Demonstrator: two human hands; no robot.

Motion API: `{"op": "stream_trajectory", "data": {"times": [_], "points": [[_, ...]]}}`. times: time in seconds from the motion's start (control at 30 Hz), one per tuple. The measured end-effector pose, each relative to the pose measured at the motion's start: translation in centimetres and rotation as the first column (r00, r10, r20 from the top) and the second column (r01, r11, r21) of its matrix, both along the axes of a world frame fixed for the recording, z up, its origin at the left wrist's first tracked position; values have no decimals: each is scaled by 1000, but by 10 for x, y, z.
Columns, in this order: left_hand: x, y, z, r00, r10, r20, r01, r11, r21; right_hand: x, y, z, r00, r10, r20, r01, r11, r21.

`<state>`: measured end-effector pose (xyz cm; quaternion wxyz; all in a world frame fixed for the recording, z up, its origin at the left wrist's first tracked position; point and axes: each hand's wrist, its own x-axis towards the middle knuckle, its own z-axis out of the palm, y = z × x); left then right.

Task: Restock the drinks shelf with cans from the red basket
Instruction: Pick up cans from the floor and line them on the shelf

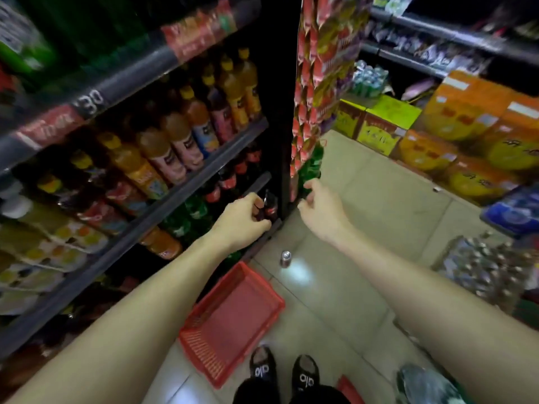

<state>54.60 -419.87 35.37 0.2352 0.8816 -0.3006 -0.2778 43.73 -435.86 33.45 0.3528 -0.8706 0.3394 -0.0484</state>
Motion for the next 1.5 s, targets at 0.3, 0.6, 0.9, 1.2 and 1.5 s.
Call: {"op": "stream_trajectory", "data": {"times": [0.3, 0.6, 0.9, 1.2, 1.5], "points": [[23, -46, -139, 992, 19, -128, -4, 993, 114, 7, -39, -150, 969, -41, -244, 70, 991, 113], [38, -90, -350, 941, 203, -272, -158, 972, 176, 49, -91, -381, 927, 73, -369, 16, 973, 232], [43, -102, -635, 864, 372, -339, -325, 927, 187, 98, -99, -670, 850, 243, -468, -116, 952, 283], [50, -85, -812, 824, 482, -298, -436, 875, 209, 129, -91, -856, 777, 403, -485, -392, 911, 129], [67, -82, -737, 838, 477, -263, -456, 879, 141, 140, -106, -782, 866, 367, -340, -319, 928, 191]]}}
